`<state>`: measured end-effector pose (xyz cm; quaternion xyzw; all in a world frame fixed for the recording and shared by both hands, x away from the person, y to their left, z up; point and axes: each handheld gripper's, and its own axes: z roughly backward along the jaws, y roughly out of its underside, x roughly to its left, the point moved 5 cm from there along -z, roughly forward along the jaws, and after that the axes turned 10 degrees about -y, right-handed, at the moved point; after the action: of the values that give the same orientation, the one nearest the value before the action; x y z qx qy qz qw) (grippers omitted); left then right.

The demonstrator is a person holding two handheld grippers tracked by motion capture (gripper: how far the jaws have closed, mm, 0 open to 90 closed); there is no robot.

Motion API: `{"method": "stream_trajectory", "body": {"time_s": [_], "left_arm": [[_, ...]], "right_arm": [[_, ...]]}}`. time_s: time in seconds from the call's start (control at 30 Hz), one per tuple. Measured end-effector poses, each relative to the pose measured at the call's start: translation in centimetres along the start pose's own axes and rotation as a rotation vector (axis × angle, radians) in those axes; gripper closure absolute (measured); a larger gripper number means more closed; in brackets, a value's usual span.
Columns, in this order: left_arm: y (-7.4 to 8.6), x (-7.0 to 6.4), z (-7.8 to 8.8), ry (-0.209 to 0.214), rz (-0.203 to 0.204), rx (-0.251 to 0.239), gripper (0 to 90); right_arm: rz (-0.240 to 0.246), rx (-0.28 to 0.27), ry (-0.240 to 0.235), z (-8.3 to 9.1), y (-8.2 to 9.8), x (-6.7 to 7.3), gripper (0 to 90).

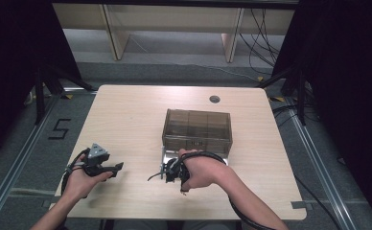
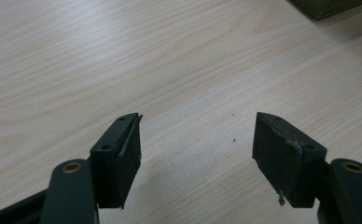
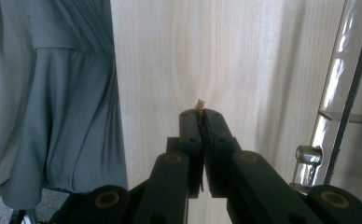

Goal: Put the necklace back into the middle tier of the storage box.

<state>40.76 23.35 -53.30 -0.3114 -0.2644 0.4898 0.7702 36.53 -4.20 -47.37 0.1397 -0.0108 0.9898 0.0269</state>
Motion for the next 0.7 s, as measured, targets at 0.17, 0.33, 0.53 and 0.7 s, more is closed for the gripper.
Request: {"method": "stream_trajectory", "body": {"time_s": [0.17,0.33,0.53,0.7], "left_arm": [[0.0,0.0,-0.1,0.004,0.012,-0.003,32.3],[0.0,0.0,-0.1,0.003,0.009,-0.005,32.3],[0.0,0.0,-0.1,0.001,0.009,-0.004,32.3],[0.0,0.0,-0.1,-0.002,-0.001,-0.002,32.3]], "right_arm": [[-0.006,-0.002,-0.002,0.1,0.3,0.0,87.7],[-0.013,0.005,0.001,0.4,0.9,-0.1,87.7],[-0.025,0.006,0.000,0.6,1.5,-0.1,87.7],[-0.016,0.022,0.009,0.8,1.9,-0.2,87.7]]}}
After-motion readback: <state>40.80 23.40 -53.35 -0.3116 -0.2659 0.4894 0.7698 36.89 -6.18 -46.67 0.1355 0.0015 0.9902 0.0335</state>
